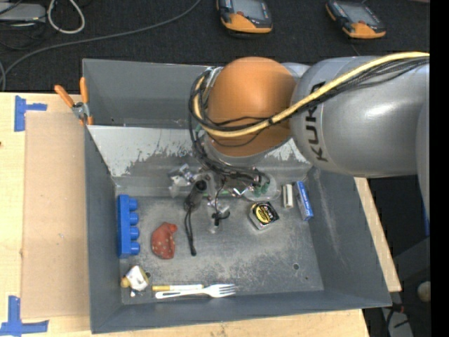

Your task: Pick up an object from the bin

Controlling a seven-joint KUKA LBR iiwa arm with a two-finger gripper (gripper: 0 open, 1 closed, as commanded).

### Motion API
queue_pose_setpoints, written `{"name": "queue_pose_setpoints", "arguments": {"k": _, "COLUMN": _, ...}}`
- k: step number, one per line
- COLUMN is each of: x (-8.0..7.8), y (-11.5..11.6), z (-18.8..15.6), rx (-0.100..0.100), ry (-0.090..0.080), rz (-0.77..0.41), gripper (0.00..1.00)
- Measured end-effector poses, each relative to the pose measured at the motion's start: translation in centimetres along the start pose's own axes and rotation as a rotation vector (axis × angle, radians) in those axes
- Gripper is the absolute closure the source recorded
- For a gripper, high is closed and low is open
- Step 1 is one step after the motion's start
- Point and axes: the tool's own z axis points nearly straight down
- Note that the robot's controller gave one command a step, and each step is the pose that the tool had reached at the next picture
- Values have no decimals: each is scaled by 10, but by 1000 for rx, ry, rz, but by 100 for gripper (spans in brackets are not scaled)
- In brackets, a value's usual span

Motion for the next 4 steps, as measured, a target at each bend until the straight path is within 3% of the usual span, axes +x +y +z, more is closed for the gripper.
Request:
{"name": "queue_pose_setpoints", "arguments": {"k": 1, "x": -7, "y": 8, "z": 9, "rx": 0, "ry": 2, "rz": -122, "gripper": 0}}
{"name": "queue_pose_setpoints", "arguments": {"k": 2, "x": 48, "y": 6, "z": 46, "rx": 2, "ry": -4, "rz": -295, "gripper": 0}}
{"name": "queue_pose_setpoints", "arguments": {"k": 3, "x": 32, "y": -2, "z": 76, "rx": 5, "ry": -5, "rz": -227, "gripper": 0}}
{"name": "queue_pose_setpoints", "arguments": {"k": 4, "x": 33, "y": -3, "z": 86, "rx": -2, "ry": 1, "rz": -217, "gripper": 0}}
